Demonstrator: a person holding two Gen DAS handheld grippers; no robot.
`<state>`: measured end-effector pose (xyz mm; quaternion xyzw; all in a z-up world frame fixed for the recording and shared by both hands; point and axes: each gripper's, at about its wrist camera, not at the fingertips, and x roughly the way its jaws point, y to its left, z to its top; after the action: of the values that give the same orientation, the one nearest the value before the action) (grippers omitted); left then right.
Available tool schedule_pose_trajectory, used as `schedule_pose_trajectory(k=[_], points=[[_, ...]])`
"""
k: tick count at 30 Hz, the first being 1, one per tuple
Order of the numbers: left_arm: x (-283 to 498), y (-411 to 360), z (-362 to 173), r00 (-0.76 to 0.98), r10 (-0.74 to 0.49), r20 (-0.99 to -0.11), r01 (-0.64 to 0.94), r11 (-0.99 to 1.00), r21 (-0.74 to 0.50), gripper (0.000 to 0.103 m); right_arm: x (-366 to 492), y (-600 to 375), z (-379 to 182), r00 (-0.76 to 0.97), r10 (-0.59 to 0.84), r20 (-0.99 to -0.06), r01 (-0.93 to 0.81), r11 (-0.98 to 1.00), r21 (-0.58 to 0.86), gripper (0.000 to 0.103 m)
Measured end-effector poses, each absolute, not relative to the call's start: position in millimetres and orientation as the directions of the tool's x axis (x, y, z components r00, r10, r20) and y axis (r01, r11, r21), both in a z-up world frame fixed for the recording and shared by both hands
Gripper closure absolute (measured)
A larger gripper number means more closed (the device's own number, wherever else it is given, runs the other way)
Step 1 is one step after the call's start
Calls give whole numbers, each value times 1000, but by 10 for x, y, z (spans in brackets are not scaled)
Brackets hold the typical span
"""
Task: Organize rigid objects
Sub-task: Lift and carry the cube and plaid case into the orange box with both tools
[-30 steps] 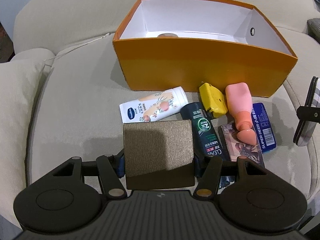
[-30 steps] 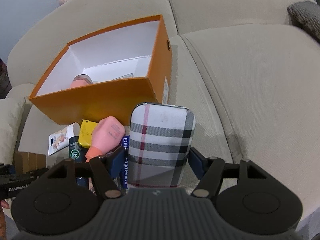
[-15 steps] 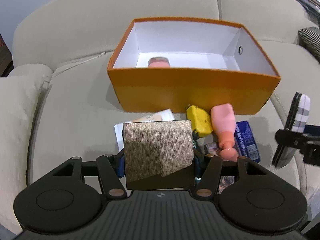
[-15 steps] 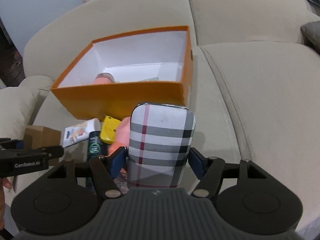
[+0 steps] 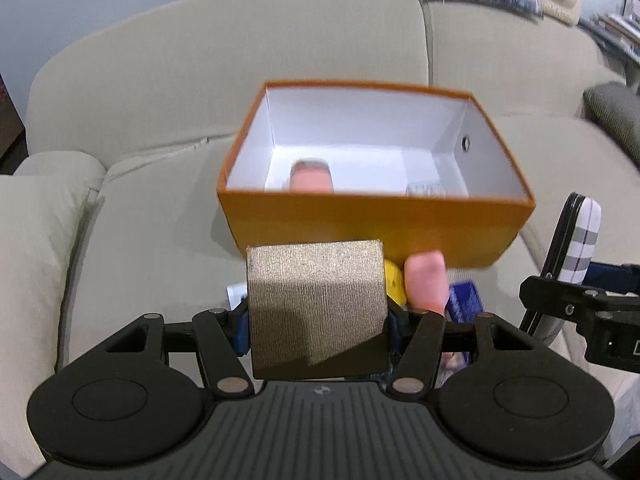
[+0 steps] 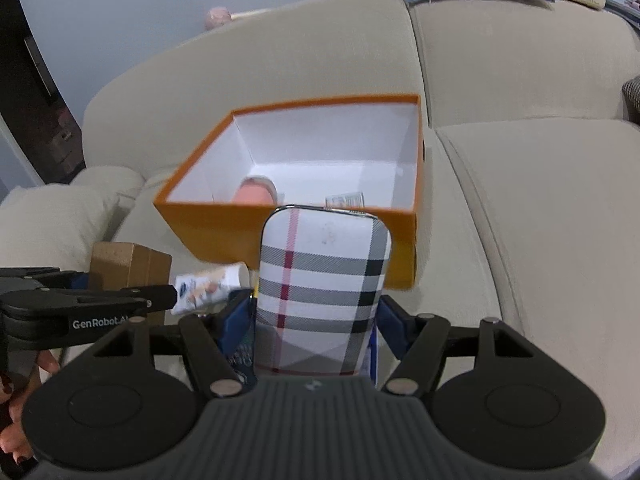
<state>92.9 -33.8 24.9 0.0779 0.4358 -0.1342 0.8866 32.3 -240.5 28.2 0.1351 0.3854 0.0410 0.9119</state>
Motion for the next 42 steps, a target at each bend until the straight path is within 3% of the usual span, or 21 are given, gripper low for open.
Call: schedule_pose_trajectory(k=[12, 24, 35, 42], points=[[1800, -330, 640, 628, -174, -759, 237, 971, -26, 35, 1079, -2563, 748, 756, 172, -631, 43, 950, 310, 34], [2604, -507, 75, 535, -147, -832, 222, 975, -30, 35, 2070, -2643, 252, 659, 122, -742, 133, 953, 274, 34], [2774, -646, -325, 431, -97, -897, 245, 969, 13, 35, 2266, -2436, -118, 549, 125, -827, 120, 967, 226, 34], [2765, -718, -410, 453, -53, -890, 282, 956, 86, 36, 2319, -2338, -240, 511, 102, -853, 101, 979, 177, 34]])
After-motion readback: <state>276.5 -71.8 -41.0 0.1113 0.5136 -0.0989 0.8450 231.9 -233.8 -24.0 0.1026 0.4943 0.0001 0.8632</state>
